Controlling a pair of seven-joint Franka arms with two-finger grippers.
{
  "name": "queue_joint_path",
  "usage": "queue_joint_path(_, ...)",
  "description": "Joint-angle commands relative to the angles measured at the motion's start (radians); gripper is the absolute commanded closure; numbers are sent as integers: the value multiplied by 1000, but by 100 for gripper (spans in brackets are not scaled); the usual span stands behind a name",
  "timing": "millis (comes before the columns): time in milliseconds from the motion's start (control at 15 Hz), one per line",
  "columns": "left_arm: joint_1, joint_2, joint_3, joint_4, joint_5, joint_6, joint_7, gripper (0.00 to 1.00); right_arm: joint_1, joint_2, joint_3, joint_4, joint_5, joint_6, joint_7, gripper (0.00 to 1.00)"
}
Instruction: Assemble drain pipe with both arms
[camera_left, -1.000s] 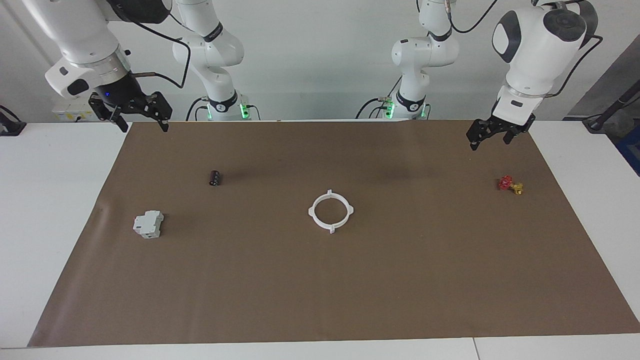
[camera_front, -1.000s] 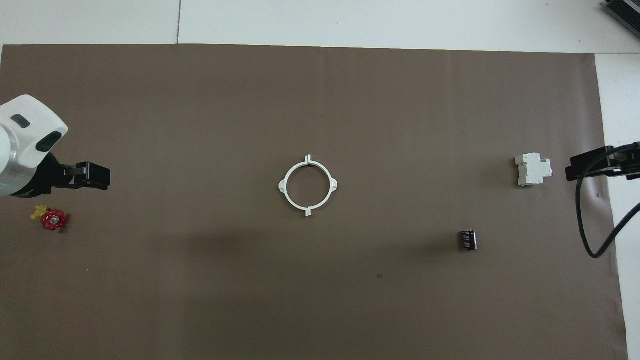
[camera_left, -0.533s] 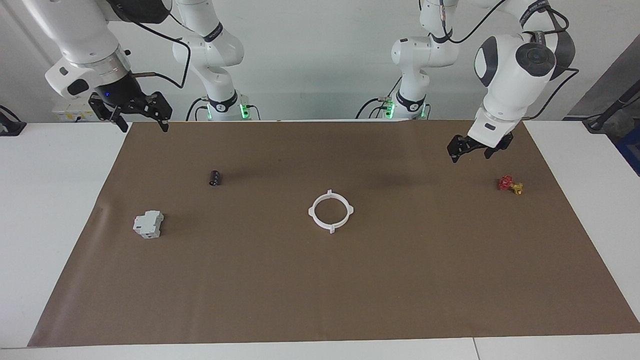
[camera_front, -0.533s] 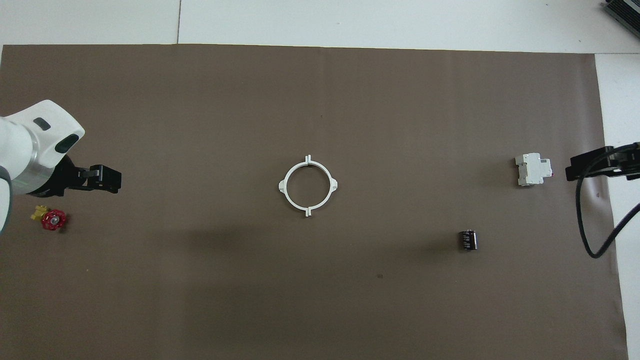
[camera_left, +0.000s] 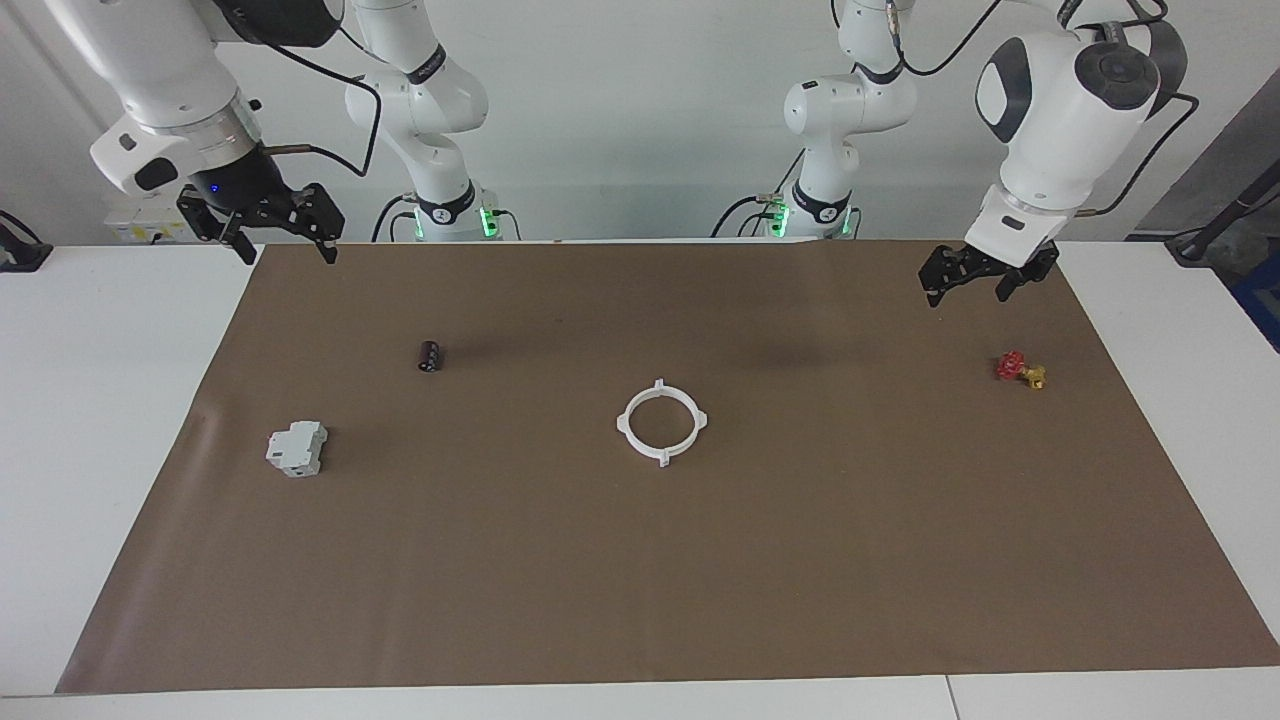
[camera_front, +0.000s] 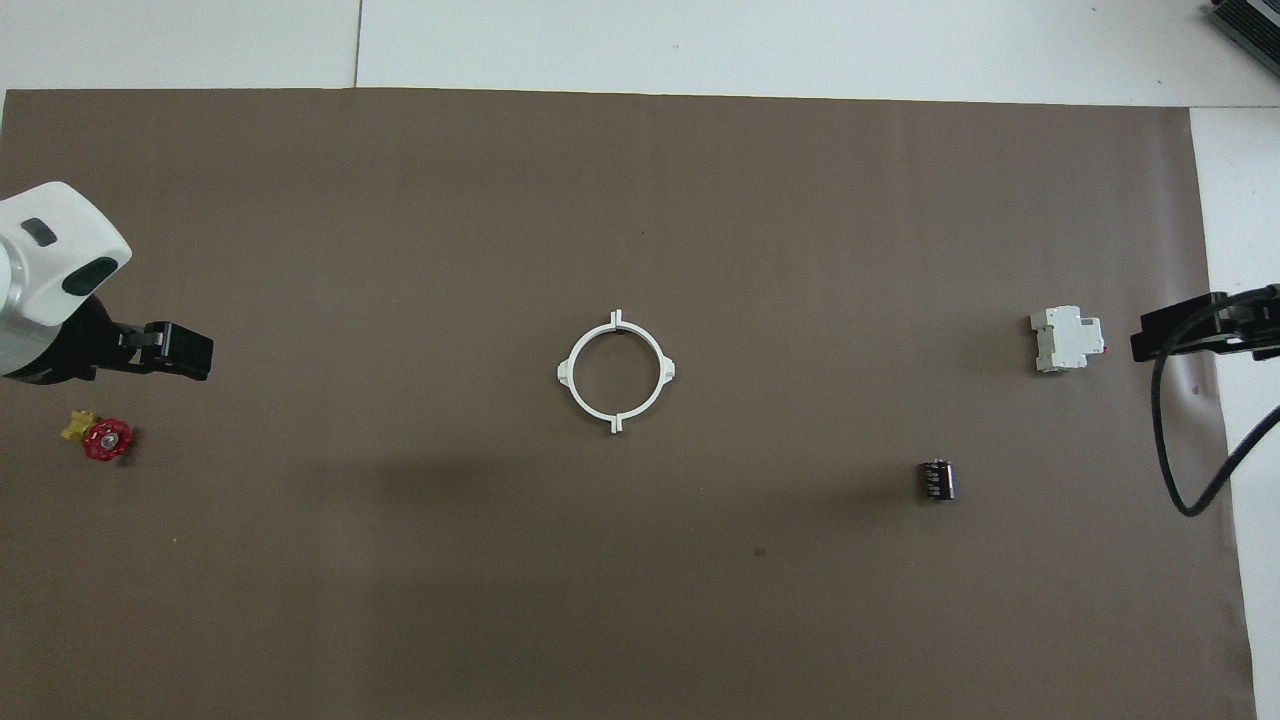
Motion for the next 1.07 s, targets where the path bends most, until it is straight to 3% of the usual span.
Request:
queue_joint_path(0, 4, 0, -5, 19, -18, -26, 16, 0, -2, -7, 0, -13, 3, 6, 0, 0)
queue_joint_path(400, -77, -5, 89, 18, -35, -57, 9, 0, -2, -7, 0, -13, 3, 6, 0, 0)
queue_joint_path(1000, -135, -2, 135, 24, -37, -57, 6, 0, -2, -7, 0, -13, 3, 6, 0, 0)
